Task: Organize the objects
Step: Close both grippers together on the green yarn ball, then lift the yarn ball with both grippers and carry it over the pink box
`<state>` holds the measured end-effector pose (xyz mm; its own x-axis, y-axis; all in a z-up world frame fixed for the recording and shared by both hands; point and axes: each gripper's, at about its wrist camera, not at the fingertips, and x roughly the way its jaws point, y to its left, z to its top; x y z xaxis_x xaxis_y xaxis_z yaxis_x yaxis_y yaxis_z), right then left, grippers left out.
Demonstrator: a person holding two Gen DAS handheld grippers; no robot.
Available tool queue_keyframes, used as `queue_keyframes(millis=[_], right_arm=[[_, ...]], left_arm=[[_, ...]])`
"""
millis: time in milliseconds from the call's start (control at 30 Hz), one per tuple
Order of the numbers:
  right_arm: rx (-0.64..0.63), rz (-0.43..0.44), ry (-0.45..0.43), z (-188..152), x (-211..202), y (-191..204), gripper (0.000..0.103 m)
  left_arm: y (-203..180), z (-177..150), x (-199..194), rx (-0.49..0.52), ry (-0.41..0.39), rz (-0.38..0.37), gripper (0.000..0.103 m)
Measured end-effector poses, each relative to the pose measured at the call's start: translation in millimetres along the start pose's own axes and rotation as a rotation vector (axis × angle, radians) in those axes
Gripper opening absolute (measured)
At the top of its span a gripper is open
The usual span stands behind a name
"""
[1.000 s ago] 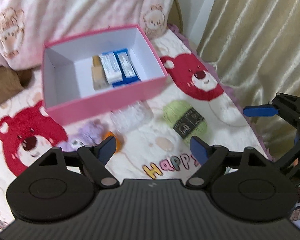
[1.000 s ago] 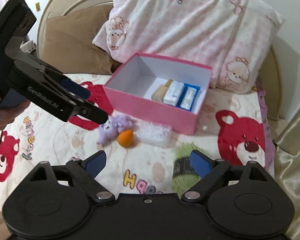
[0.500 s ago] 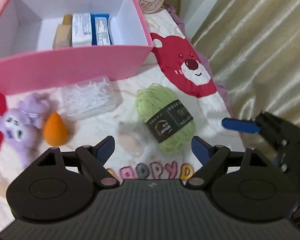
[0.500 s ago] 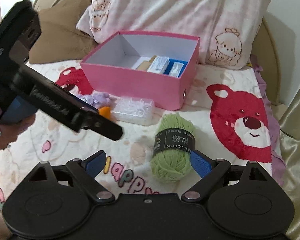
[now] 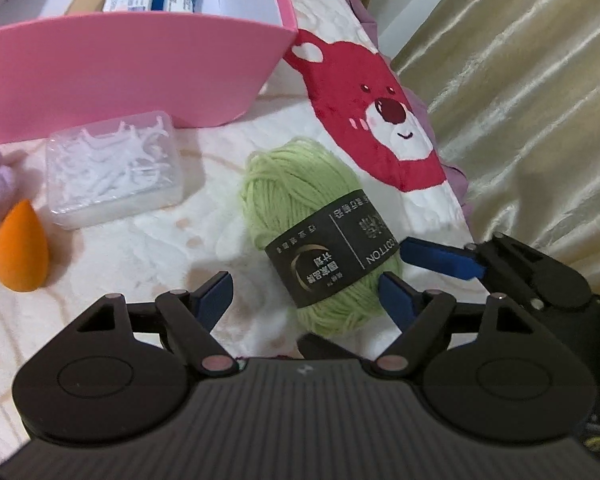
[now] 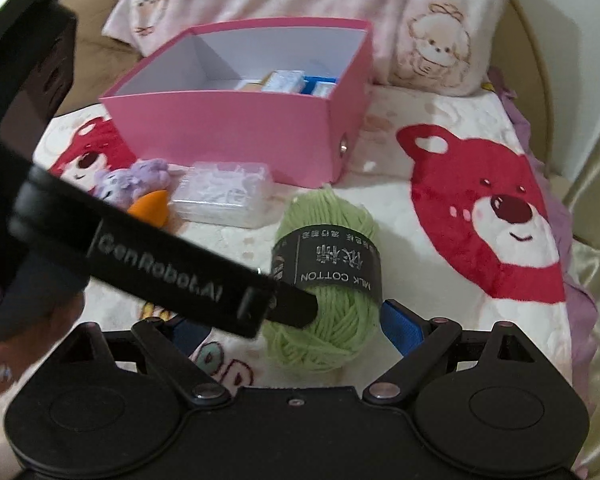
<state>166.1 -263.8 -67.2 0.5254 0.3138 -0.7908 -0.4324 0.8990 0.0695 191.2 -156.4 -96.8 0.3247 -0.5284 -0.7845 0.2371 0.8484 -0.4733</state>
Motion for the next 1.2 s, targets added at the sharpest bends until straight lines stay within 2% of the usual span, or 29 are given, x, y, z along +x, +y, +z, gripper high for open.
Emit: queue_keyframes(millis=[133, 167, 200, 267, 300, 400, 500, 700, 900, 1200], right_arm=[[0.057, -0.01, 0.025, -0.9, 12.5, -9.8, 0.092], [0.083, -0.012, 0.041, -1.2, 14.9, -11.7, 0.09], [0.129, -0.007, 0.067, -0.7, 17.8, -14.8, 0.087], [0.194, 0.018, 0.065, -1.6, 18.8, -19.5, 0.078], [0.203, 0.013, 0.057, -2.4, 19.0, -20.7, 0.069], [0.187, -0.002, 0.046, -5.6, 17.7, -17.4, 0.059], [0.165, -0.029, 0.043, -4.8, 12.8, -7.7, 0.054], [0.163, -0.016, 0.045, -2.2, -3.2, 6.6, 0.052], [0.141, 0.006, 0.043, -2.2, -29.5, 41.9, 0.052], [0.071, -0.014, -0.061, 22.0, -77.6, 99.6, 0.052]], left_arm=[[1.4, 0.1, 3.8, -0.011, -0.009, -0.029, 0.073], [1.3, 0.1, 5.0, -0.007, -0.007, -0.041, 0.067], [0.7, -0.2, 6.3, 0.003, -0.003, -0.055, 0.061], [0.0, -1.3, 8.2, 0.012, 0.002, -0.066, 0.053], [0.6, -1.4, 8.7, 0.007, -0.001, -0.075, 0.051], [0.0, -2.8, 8.3, 0.015, -0.006, -0.087, 0.049], [-4.3, -6.3, 4.4, 0.033, -0.013, -0.083, 0.047], [-7.2, -12.6, -20.0, 0.05, 0.012, -0.072, 0.045], [-7.4, -26.1, -63.9, 0.076, 0.024, -0.045, 0.045], [-5.7, -29.8, -144.9, 0.138, -0.073, -0.017, 0.045]])
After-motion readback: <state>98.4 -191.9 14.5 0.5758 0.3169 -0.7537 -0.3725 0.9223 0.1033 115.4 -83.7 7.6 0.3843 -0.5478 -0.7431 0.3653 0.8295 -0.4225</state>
